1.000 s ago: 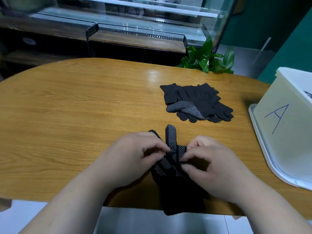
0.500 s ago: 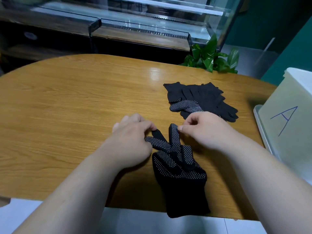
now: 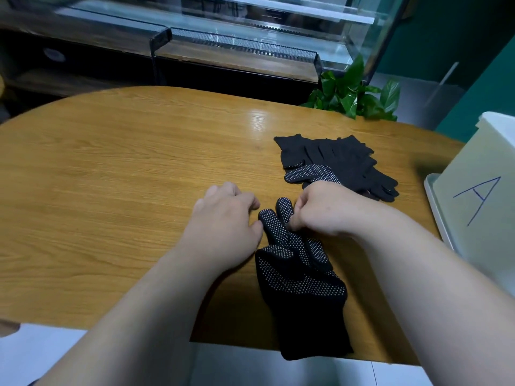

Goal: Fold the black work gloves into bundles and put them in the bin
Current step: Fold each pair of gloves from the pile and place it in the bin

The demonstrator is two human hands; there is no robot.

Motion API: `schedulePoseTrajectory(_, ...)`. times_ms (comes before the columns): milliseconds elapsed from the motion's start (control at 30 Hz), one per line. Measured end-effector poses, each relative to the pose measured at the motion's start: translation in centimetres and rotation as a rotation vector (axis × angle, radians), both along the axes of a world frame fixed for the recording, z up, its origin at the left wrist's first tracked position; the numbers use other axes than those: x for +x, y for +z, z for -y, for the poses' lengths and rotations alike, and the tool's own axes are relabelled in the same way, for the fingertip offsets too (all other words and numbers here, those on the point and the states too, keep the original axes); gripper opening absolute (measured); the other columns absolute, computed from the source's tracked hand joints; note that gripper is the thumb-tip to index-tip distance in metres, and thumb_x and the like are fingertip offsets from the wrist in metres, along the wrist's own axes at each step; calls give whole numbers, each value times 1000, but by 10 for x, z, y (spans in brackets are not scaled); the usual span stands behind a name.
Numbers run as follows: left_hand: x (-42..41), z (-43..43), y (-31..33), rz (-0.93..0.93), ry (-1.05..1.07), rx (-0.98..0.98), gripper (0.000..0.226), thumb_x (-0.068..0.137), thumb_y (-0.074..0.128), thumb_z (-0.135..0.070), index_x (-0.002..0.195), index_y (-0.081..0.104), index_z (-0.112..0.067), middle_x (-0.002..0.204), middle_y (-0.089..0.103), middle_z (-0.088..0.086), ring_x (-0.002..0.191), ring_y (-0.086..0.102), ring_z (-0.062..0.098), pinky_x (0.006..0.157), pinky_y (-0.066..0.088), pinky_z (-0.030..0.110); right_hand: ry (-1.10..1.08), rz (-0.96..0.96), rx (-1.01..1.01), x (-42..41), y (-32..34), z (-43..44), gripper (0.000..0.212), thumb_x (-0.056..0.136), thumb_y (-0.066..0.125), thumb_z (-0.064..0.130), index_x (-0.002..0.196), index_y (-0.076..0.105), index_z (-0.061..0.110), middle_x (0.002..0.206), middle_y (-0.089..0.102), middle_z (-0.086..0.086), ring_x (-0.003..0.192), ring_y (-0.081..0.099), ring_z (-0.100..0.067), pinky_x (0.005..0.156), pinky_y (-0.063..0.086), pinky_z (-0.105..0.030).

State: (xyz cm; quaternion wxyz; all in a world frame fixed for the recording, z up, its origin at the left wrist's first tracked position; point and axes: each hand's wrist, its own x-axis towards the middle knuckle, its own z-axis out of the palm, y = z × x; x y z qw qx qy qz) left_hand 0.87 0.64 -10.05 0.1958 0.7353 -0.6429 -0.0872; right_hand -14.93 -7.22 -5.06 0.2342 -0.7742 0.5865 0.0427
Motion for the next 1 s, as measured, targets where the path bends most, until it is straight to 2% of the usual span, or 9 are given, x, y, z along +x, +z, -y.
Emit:
schedulePoseTrajectory(233,-7,2,-4,-66,-52,-12,16,91,61,-36,107,61,-37,106,40,-14,112,39,16,92,30,31,9,216,-44,-6,-1,-11,12,74,77,19,77,66,14,71,68,1,65,57,-14,66,53,-34)
schedulePoseTrajectory(367,-10,0,0,-174,-85,31,11,90,64,-30,97,59,-36,105,49,-19,107,43,11,92,32,32,-18,371,4,-14,-9,-14,23,74,77,10,86,63,22,70,66,7,62,56,-10,67,50,-33)
schedulePoseTrajectory(500,-9,-4,11,-557,-119,66,24,85,65,-13,90,55,-34,77,65,-15,68,56,3,73,45,28,12,504,-10,-24,-15,-22,16,75,75,5,83,65,15,66,59,9,62,53,-10,65,49,-34)
schedulePoseTrajectory(600,-10,-9,16,-779,-179,85,36,83,68,-4,99,56,-33,73,65,-16,61,54,3,66,45,26,53,533,-113,-33,-13,-34,21,80,73,7,67,59,16,64,55,7,60,48,-8,58,40,-26)
schedulePoseTrajectory(667,-11,-12,18,-860,-211,81,33,82,72,-4,100,62,-31,72,64,-17,62,54,2,66,47,22,50,602,-142,-40,-11,-42,22,81,74,8,68,62,20,68,62,-1,63,53,-18,62,46,-30)
schedulePoseTrajectory(733,-11,-15,17,-845,-224,67,25,81,75,-8,93,69,-29,71,64,-17,65,55,2,68,48,20,49,656,-122,-46,-11,-50,17,81,76,7,75,68,21,77,68,-4,74,62,-24,70,52,-36)
schedulePoseTrajectory(833,-10,-17,16,-715,-250,82,13,81,78,-16,83,75,-29,74,69,-11,69,60,4,69,49,21,93,594,-190,-55,-16,-59,22,78,77,10,76,69,30,85,68,13,81,62,-5,77,50,-25)
schedulePoseTrajectory(933,-9,-20,14,-659,-365,53,16,80,80,-15,74,73,-28,78,66,-12,69,59,1,68,45,17,169,572,-318,-59,-21,-67,20,74,74,12,78,68,30,90,67,15,95,62,-8,87,48,-28)
schedulePoseTrajectory(1000,-7,-22,13,-635,-446,42,11,76,80,-25,73,72,-30,84,65,-11,77,62,4,72,46,20,216,577,-361,-62,-25,-71,19,69,67,15,80,68,31,92,66,17,97,63,-9,87,48,-27)
